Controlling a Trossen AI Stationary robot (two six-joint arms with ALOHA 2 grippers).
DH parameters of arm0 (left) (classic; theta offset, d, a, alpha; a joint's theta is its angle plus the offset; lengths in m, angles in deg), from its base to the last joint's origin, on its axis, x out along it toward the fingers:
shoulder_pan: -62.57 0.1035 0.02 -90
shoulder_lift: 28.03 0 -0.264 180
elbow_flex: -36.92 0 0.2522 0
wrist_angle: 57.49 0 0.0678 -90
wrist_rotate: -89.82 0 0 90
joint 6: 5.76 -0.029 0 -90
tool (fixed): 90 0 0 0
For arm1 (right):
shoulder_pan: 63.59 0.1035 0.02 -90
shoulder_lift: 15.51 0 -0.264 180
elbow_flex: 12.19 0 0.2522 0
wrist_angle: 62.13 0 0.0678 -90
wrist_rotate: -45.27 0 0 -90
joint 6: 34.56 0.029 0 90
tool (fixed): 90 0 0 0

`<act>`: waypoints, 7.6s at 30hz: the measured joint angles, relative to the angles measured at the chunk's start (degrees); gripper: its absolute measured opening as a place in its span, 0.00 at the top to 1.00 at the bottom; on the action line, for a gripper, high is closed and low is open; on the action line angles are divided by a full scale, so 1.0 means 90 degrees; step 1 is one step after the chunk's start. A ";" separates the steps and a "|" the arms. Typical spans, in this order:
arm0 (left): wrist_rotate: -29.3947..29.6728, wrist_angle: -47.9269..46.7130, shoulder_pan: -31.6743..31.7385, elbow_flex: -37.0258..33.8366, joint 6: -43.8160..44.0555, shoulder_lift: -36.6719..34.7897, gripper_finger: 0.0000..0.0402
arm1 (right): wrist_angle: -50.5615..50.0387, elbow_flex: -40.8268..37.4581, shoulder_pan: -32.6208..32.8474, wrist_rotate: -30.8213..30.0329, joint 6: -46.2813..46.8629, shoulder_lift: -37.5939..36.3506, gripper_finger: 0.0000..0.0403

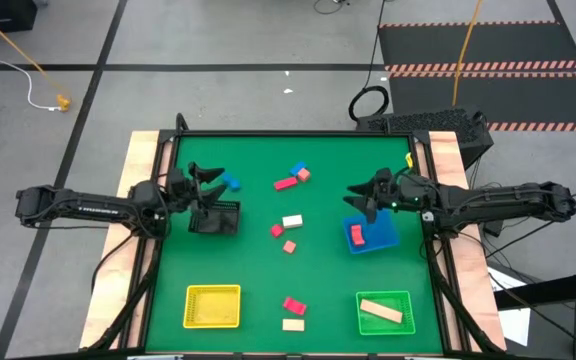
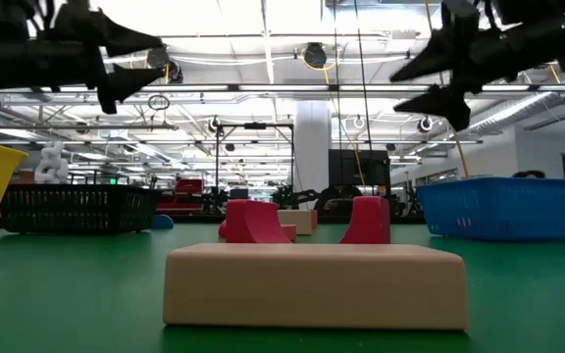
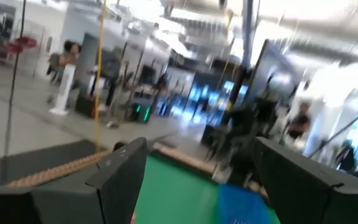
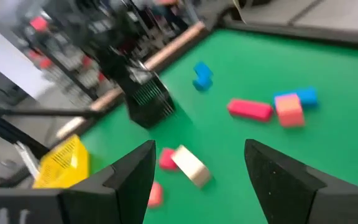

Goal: Sort & place blocks by color
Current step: Put the left blue block into the black bin, then put the center red block into the yellow bin

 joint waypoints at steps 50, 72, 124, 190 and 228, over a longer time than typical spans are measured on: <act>0.0213 -0.6606 0.3198 0.2548 0.2404 0.4160 0.27 | 0.1051 -0.0005 -0.0010 0.0005 -0.1362 0.0000 0.41; 0.0108 -0.6529 0.3021 0.2568 0.2386 0.4147 0.93 | 0.0770 -0.0005 -0.0010 0.0005 -0.1526 0.0000 0.41; -0.0929 -0.9076 -0.0125 0.2543 0.3261 0.0771 1.00 | 0.0773 -0.0005 -0.0010 0.0010 -0.1477 0.0000 0.41; -0.0487 -0.3956 -0.0949 0.2561 0.0565 0.3198 0.58 | 0.0777 -0.0005 0.0002 0.0056 -0.1309 -0.0002 0.41; 0.1051 -0.5019 -0.2181 0.4686 0.1188 0.6533 0.58 | 0.0914 -0.0005 0.0002 0.0056 -0.1309 -0.0002 0.41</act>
